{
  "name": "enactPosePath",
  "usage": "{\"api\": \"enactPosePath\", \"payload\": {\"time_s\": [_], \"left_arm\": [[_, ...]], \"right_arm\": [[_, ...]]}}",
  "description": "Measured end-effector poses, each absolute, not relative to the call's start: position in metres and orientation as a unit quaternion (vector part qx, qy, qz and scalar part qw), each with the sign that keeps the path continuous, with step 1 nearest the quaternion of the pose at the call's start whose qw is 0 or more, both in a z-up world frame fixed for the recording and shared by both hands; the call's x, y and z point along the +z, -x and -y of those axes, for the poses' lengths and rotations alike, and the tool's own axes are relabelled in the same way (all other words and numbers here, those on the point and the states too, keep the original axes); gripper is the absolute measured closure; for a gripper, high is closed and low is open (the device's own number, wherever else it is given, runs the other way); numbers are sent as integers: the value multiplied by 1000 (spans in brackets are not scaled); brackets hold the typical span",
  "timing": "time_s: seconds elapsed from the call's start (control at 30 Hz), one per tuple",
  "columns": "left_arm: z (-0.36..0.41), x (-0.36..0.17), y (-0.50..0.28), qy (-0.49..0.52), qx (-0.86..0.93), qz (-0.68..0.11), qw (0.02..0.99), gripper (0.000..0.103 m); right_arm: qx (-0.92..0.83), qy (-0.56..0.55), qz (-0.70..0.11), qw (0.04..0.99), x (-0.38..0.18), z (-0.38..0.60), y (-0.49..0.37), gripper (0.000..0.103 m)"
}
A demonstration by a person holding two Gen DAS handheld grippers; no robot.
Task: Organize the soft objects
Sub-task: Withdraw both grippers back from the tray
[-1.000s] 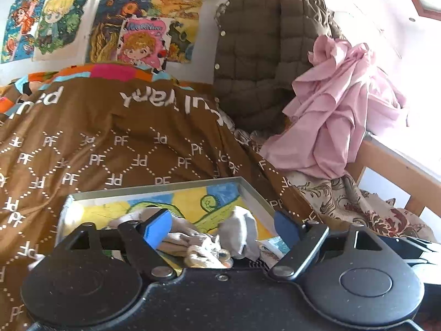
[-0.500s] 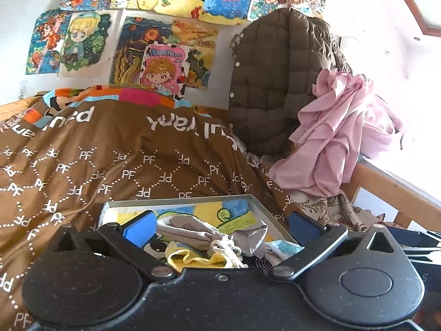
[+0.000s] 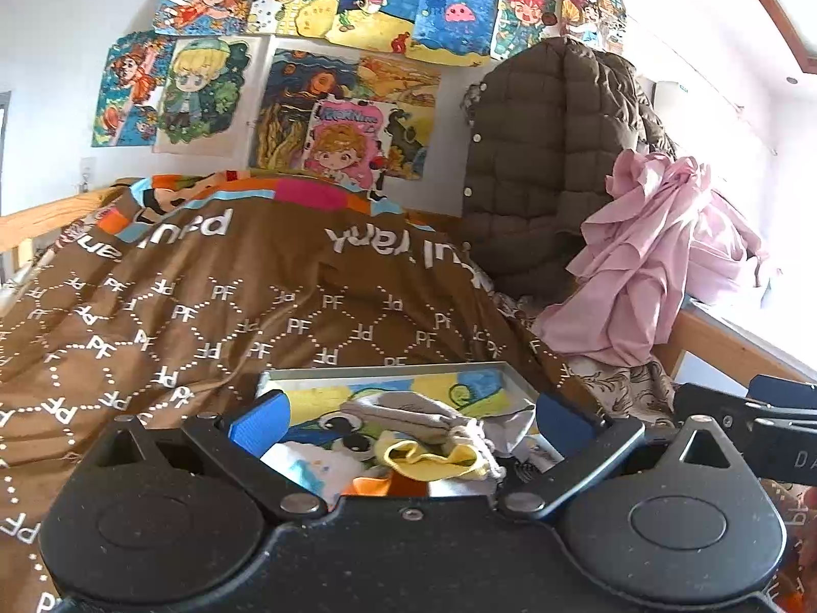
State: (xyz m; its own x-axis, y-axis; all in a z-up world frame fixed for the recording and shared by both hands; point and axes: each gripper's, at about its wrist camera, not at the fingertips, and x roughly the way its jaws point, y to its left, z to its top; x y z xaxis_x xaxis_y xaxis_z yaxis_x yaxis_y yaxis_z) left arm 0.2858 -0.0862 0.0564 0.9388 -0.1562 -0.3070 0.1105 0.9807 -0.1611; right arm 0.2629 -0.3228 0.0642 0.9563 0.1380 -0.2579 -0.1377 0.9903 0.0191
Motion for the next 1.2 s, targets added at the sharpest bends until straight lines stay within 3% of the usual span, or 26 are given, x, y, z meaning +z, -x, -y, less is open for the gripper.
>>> {"api": "enactPosePath", "payload": {"time_s": [1.2], "left_arm": [[43, 21, -193, 105, -53, -192, 974, 1]], "right_arm": [[78, 18, -162, 984, 34, 292, -184, 0]]}}
